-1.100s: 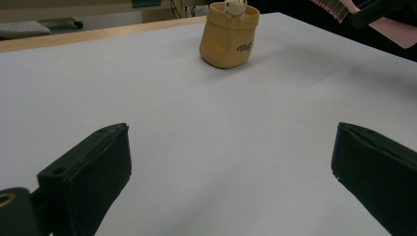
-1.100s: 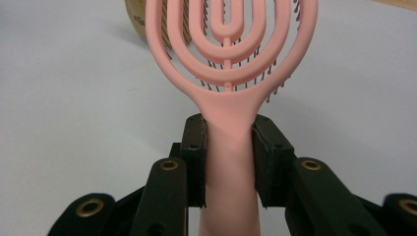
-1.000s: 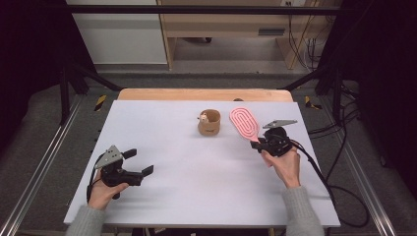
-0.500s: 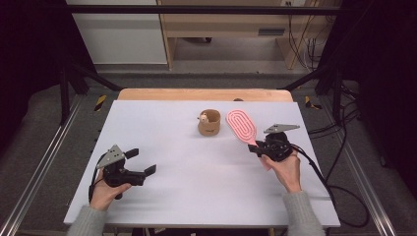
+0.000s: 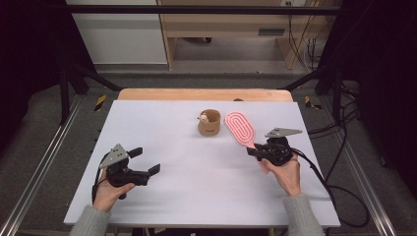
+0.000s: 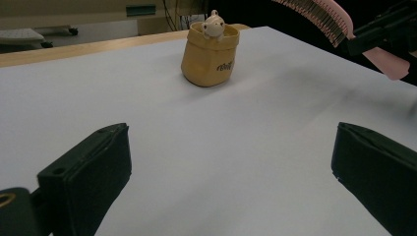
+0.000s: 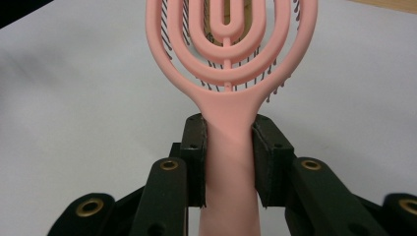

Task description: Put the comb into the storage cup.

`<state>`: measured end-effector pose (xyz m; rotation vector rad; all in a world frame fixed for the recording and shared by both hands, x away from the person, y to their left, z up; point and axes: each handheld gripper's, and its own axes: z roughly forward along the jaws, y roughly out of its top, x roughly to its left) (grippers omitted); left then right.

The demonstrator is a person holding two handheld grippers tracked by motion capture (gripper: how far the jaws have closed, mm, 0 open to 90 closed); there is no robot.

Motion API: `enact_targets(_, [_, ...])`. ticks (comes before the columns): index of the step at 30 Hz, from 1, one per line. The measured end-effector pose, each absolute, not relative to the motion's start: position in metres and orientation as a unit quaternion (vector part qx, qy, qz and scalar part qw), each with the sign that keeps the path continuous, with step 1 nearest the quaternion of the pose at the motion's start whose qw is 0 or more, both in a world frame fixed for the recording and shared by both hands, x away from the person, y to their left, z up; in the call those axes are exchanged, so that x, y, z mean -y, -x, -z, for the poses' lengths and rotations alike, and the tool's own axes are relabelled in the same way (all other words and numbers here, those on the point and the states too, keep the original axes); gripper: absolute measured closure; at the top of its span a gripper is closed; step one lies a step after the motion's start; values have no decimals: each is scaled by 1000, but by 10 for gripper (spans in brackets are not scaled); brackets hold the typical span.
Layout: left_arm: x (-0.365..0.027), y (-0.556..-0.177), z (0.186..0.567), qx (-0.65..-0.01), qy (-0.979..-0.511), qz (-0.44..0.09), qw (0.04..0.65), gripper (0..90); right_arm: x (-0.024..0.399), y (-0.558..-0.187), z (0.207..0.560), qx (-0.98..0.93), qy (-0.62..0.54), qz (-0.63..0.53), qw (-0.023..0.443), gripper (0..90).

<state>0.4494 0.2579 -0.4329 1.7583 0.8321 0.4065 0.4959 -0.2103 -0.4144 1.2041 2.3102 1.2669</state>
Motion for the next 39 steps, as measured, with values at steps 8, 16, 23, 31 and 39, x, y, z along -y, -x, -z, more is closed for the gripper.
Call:
enact_targets(8, [-248, -450, 430, -355, -743, -170, 542, 16, 212, -491, 418, -788, -406, -447, 117, 699])
enact_targets(16, [-242, -451, 423, -357, -740, -171, 545, 16, 210, -486, 420, -787, -396, -458, 120, 700])
enact_targets(23, [-232, -453, 412, -356, -734, -172, 552, 16, 209, -483, 418, -784, -385, -471, 122, 699])
enact_targets(31, [-215, -457, 403, -345, -737, -168, 557, 16, 207, -481, 419, -785, -377, -476, 120, 700])
enact_targets(39, [-204, -460, 399, -341, -738, -164, 559, 16, 206, -479, 418, -784, -367, -487, 117, 700])
